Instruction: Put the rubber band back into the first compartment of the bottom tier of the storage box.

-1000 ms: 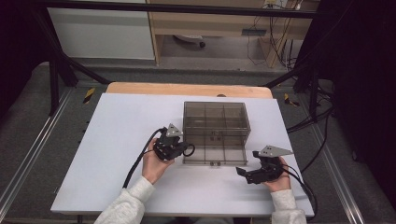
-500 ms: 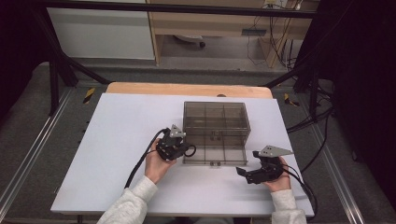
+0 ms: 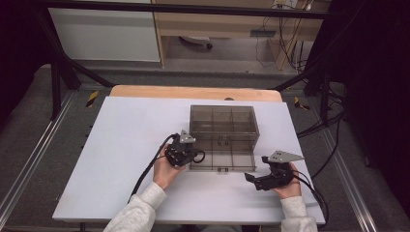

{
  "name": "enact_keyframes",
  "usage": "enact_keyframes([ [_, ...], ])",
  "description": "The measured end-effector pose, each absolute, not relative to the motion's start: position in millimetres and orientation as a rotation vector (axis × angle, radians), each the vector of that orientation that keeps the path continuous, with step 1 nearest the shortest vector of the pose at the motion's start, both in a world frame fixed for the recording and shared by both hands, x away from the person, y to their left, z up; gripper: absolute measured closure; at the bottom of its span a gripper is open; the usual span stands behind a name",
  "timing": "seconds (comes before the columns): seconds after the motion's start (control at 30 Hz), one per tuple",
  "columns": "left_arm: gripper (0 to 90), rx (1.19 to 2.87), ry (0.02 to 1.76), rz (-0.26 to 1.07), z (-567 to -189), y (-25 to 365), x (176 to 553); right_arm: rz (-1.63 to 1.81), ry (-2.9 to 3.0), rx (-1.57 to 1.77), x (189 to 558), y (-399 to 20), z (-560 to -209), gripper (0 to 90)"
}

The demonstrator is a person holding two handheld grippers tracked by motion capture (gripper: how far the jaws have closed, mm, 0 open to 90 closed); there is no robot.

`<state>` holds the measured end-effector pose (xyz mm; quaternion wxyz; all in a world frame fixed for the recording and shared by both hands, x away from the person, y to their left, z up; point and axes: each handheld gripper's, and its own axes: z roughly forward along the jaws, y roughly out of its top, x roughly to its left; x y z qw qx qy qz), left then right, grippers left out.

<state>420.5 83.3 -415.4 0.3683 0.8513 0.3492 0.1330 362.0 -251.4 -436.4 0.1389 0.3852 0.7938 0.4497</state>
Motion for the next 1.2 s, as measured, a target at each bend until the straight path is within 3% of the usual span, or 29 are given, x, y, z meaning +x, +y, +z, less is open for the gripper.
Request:
enact_keyframes([
  [0.87, 86.0, 2.241, 0.891, 0.340, -430, 75, 423, 1.301, 2.295, 1.113, 362, -251, -436, 0.3],
  [1.2, 77.8, 2.215, 0.877, 0.342, -423, 79, 419, 1.301, 2.294, 1.112, 362, -251, -436, 0.3],
])
